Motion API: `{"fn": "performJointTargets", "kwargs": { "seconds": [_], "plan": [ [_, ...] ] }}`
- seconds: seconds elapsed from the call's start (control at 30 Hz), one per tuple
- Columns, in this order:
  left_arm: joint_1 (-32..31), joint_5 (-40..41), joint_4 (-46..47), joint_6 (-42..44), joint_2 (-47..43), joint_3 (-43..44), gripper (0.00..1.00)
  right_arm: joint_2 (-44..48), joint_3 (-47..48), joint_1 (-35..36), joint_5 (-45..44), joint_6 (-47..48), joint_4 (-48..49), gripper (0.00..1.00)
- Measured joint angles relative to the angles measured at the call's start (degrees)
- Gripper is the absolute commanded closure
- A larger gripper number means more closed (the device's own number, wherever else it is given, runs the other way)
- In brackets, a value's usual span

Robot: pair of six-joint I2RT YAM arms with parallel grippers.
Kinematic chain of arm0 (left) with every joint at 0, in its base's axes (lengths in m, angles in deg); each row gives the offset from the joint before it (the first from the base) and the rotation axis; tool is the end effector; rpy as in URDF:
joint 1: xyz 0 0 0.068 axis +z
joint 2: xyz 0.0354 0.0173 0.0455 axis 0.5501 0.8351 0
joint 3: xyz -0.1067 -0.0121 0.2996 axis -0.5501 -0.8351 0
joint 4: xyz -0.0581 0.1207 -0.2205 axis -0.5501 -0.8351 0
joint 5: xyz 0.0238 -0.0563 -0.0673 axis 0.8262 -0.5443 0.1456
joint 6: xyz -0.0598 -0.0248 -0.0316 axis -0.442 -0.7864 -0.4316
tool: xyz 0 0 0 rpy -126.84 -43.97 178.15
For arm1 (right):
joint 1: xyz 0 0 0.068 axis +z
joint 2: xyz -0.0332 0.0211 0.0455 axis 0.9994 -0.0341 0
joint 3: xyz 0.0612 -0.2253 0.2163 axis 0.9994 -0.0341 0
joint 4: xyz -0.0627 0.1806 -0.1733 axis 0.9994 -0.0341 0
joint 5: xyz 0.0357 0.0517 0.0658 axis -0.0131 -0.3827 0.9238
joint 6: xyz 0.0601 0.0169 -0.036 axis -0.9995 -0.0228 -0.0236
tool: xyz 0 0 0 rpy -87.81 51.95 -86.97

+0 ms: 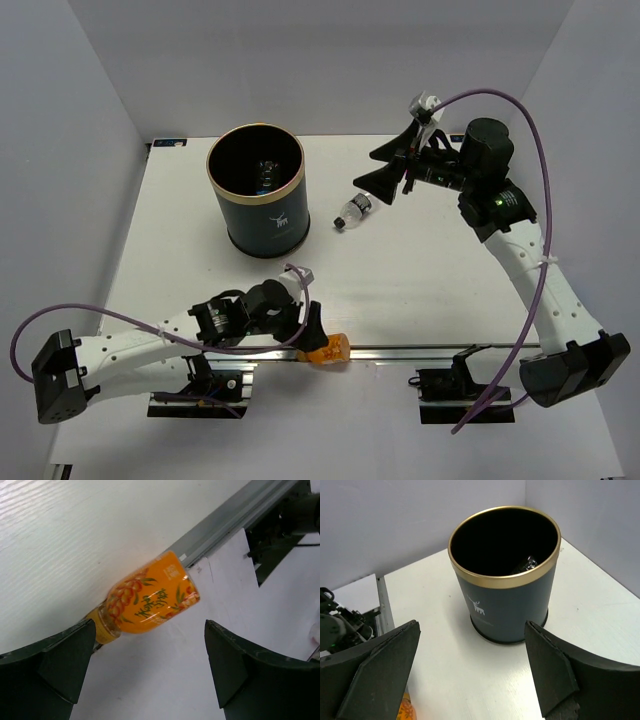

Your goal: Put the plastic bottles in the bin

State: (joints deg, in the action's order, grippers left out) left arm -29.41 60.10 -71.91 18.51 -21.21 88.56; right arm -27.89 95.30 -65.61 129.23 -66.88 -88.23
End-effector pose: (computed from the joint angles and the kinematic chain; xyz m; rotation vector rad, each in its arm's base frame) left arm 0.0775 -0.1598 0.2371 0.5168 2.4942 -0.9116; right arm 0.2343 0.1405 0.5106 -0.8160 1.4136 0.9618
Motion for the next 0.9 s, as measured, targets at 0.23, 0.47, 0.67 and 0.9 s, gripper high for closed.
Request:
{"fn": "performJointTargets", "kwargs": {
  "seconds": [0.23,0.47,0.67,0.9],
  "plan": [
    [-11.0,9.1,1.6,3.4,3.7,0.7,0.02,0.9,-0.1,-0.3,3.8,5.0,-5.1,0.11],
    [-18.2,21.9,0.1,7.6,19.4,5.9,0.02,1.3,-0.5,-0.3,7.6,8.8,-7.7,0.11],
    [-18.4,30.3,1.7,13.6,29.2,9.3,0.02,1.3,-0.6,-0.3,8.6,10.5,-9.5,0.11],
    [-18.4,32.6,4.6,18.2,32.0,10.2,0.19,2.1,-1.8,-0.3,8.3,11.3,-10.1,0.11]
  ]
}}
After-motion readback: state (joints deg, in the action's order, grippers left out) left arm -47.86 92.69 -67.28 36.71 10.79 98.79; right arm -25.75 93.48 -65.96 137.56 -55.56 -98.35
